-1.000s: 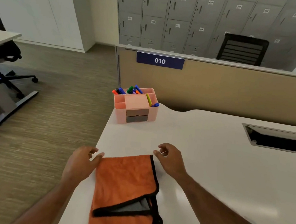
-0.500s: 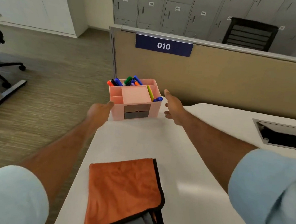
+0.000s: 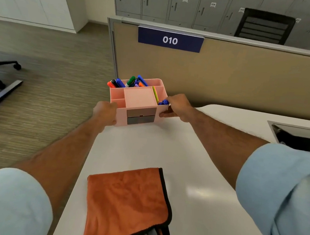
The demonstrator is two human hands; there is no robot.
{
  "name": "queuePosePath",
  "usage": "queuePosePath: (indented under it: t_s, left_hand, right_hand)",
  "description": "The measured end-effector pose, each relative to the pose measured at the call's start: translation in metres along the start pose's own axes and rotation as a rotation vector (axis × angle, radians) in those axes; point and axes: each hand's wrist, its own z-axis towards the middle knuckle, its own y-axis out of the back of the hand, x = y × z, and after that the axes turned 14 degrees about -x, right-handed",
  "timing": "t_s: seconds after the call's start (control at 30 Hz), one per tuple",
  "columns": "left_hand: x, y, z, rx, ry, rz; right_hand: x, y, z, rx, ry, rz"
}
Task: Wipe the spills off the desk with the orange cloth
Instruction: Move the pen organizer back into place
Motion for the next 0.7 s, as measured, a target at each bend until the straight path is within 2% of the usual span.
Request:
queuePosePath:
  t_s: [0.23,0.5,0.7]
  left_hand:
    - [-0.016,-0.024,-0.030,0.069,-0.146,0.094]
    - [-0.046,-0.107,-0.094,0.209,-0.161,0.134]
    - [-0.047,-0.151,-0.123,0.269,-0.187,0.133]
  right_hand:
    - [-0.020,0.053,-0.003,-0.046,-0.006,0.019]
    - [-0.049,0.160,-0.002,-0.212,-0.037,0.054]
    - [-0.072,0.204,0.006,-0.255,-0.091,0.016]
